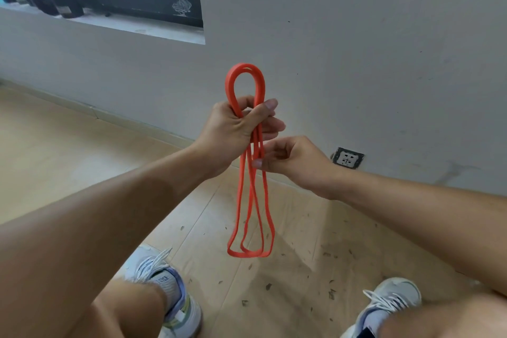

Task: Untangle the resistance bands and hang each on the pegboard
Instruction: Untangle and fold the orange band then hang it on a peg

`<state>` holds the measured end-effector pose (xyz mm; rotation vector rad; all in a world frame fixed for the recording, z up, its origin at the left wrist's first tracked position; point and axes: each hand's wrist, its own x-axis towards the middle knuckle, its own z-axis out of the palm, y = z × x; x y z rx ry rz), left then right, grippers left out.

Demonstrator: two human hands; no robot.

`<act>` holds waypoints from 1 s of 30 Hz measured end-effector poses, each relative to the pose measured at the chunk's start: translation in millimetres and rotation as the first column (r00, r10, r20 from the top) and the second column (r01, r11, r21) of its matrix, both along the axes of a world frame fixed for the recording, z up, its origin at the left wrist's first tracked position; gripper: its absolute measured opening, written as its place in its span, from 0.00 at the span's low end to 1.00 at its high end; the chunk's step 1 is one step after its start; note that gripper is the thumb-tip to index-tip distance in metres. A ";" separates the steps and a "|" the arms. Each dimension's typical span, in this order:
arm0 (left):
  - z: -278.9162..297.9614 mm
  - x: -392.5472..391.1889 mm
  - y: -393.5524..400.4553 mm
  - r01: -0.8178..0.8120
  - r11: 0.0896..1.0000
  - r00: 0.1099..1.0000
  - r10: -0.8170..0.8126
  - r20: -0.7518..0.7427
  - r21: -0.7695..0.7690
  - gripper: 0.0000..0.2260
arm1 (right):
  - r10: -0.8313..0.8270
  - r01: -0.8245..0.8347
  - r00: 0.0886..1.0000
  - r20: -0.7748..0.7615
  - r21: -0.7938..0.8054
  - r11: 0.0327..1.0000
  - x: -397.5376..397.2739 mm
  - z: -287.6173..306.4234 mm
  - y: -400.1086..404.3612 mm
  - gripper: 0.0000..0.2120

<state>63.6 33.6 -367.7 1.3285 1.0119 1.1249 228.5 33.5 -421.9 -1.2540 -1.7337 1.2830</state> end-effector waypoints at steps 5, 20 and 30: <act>2.3 3.4 -2.1 0.026 1.000 0.998 -0.025 0.051 -0.016 0.13 | -0.011 0.011 1.000 -0.009 -0.004 1.000 1.4 -1.5 -0.5 0.10; -2.3 7.4 2.2 -0.023 0.996 0.997 0.029 -0.065 0.085 0.16 | 0.010 -0.027 0.981 0.193 0.083 0.996 -0.4 7.0 -6.0 0.13; -2.2 10.2 0.2 -0.040 0.987 0.984 0.066 -0.165 0.152 0.17 | 0.002 -0.026 0.985 0.170 0.140 0.990 -4.8 5.0 -8.2 0.04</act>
